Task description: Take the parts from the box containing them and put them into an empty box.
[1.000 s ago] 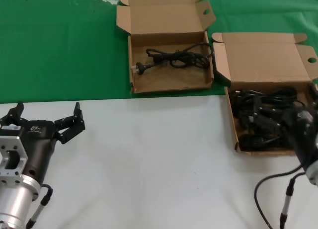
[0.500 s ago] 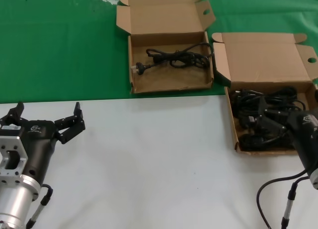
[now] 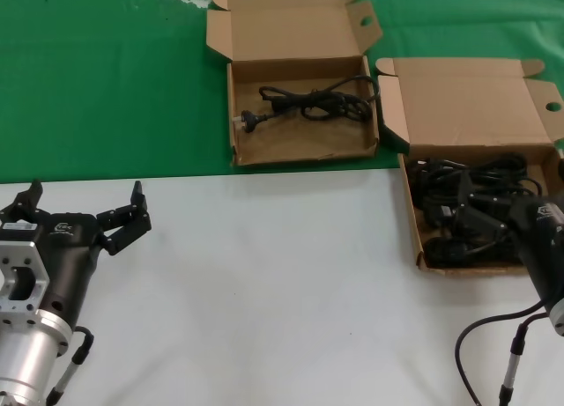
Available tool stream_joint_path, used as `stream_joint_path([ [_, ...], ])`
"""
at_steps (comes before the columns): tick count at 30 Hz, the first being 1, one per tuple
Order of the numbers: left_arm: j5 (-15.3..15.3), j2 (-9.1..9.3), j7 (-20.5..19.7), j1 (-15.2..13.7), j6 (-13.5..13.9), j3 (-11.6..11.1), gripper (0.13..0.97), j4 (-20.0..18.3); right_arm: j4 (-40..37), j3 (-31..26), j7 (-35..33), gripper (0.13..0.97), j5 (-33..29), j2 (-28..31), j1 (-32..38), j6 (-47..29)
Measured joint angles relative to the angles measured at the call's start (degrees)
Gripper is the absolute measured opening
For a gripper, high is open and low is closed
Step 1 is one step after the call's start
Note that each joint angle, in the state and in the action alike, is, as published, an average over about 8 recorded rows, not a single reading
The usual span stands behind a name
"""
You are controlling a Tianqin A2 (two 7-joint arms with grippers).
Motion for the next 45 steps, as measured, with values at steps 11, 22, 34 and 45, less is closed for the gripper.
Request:
stream_joint_path([
  [11, 0.0, 0.00, 0.0, 0.0, 0.0, 0.0, 0.966, 0.0, 0.0, 0.0, 0.0, 0.966, 0.0, 0.0, 0.0, 0.0],
  [22, 0.0, 0.00, 0.0, 0.0, 0.0, 0.0, 0.966, 0.0, 0.0, 0.0, 0.0, 0.966, 0.0, 0.0, 0.0, 0.0],
  [34, 0.0, 0.00, 0.0, 0.0, 0.0, 0.0, 0.966, 0.0, 0.0, 0.0, 0.0, 0.966, 0.0, 0.0, 0.0, 0.0],
  [45, 0.0, 0.00, 0.0, 0.0, 0.0, 0.0, 0.966, 0.0, 0.0, 0.0, 0.0, 0.966, 0.0, 0.0, 0.0, 0.0],
])
